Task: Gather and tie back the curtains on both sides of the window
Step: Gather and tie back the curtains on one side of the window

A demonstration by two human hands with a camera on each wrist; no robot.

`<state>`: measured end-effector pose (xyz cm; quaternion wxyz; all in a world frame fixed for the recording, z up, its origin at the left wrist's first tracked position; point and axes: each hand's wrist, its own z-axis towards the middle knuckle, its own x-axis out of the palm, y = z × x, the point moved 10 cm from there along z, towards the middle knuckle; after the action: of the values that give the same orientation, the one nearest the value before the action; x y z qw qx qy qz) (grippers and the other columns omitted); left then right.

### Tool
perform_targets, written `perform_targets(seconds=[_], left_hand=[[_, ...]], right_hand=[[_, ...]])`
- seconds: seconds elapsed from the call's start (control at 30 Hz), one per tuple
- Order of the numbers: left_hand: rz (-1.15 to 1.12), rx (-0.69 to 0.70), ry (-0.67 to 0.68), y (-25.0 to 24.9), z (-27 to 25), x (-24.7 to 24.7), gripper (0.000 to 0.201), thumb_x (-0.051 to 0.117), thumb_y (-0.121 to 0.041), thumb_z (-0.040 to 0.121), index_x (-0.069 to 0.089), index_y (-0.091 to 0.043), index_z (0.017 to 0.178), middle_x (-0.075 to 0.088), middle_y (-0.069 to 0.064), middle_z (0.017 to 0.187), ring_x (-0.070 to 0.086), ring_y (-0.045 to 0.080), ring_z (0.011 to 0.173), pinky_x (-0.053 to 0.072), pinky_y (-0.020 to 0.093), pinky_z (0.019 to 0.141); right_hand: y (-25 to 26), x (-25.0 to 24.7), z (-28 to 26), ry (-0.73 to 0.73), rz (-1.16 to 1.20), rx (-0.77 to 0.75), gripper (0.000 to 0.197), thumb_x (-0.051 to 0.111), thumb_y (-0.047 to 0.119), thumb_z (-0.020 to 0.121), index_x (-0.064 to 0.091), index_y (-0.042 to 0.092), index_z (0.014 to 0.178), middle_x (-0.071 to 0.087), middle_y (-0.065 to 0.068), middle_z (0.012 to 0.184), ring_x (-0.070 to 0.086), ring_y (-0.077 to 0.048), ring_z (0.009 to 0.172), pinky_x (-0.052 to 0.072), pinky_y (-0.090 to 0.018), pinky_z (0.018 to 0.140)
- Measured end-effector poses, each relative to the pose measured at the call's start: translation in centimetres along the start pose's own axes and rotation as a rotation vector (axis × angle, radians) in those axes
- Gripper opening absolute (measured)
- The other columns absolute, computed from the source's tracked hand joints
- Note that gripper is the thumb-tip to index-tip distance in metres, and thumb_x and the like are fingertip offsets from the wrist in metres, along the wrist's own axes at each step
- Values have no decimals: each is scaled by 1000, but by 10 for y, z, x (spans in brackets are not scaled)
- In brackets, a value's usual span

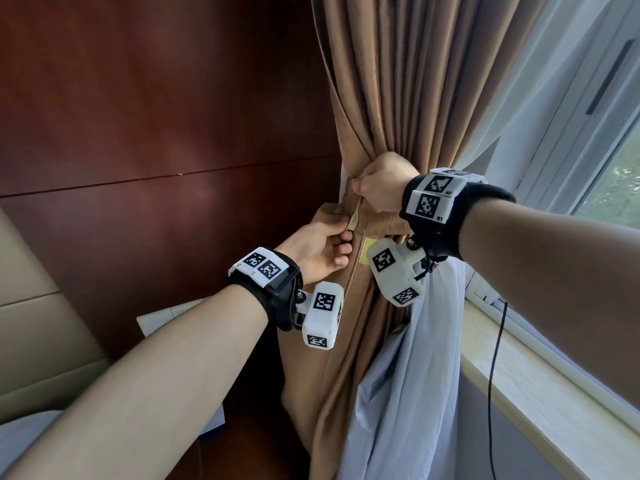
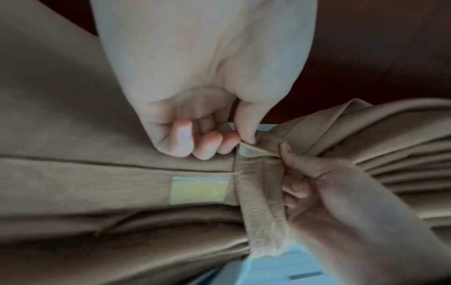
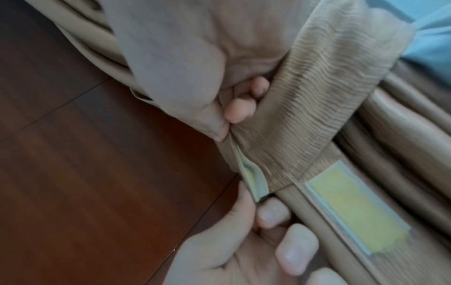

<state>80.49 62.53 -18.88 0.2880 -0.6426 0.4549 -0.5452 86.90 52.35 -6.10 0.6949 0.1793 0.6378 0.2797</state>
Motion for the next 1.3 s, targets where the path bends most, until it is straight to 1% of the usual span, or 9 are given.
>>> perform_targets(seconds=[0.1,0.2,0.3,0.43,0.63,0.97,1.03,1.13,1.3], left_hand=[[27,41,15,1,0,0,21,51,-19,108,54,-18,87,49,-3,68,44,9,53,28,21,47],[72,72,12,1,3,0,21,51,-19,108,53,-17,88,49,-2,69,46,9,52,27,21,46],[121,88,2,-5,5,-2,17,53,-17,107,53,-16,91,51,-1,71,48,10,53,29,20,45],[103,105,-5,-10,6,-3,7,58,-19,105,55,-21,98,53,-3,69,46,10,54,31,19,43],[48,113,52,-6,5,4,14,57,-18,105,51,-26,96,49,-7,65,42,8,52,27,19,46],[-94,85,139,3,11,12,36,54,-12,103,65,-25,71,41,-4,64,40,9,54,28,20,49],[-122,109,118,0,11,12,23,54,-10,103,56,-25,85,40,-4,60,40,10,50,30,20,47],[-114,122,101,-2,10,9,20,53,-12,105,50,-26,91,37,-6,52,40,9,43,30,20,44],[43,161,92,-6,11,6,20,53,-10,105,47,-21,90,34,-6,51,40,11,46,27,23,48]], right_hand=[[-2,-6,-1,-58,-37,30,20,62,23,101,56,13,85,60,-4,68,60,-19,63,39,-26,47],[-2,-7,-3,-80,-74,28,25,64,22,97,56,14,76,64,-4,62,60,-17,55,41,-26,46],[1,-1,-3,22,-103,-5,23,63,24,100,63,14,79,63,0,65,63,-18,65,45,-26,52],[4,0,-8,55,-76,-23,31,63,32,102,71,4,110,61,-2,69,63,-19,77,49,-27,62],[6,-2,-11,21,-114,-11,36,86,36,83,75,10,106,75,-8,92,74,-24,86,61,-34,78],[-2,-4,-1,10,-50,34,41,88,29,82,74,8,114,76,-9,110,73,-25,104,60,-36,93],[-1,-1,2,22,-101,32,47,86,35,84,71,7,120,75,-7,115,71,-23,109,58,-34,93],[1,0,3,21,-177,51,49,84,42,85,71,9,119,72,-1,105,68,-16,95,55,-29,68],[-2,-3,-5,82,-7,-12,35,84,20,83,76,14,117,67,-2,106,59,-16,94,48,-29,80]])
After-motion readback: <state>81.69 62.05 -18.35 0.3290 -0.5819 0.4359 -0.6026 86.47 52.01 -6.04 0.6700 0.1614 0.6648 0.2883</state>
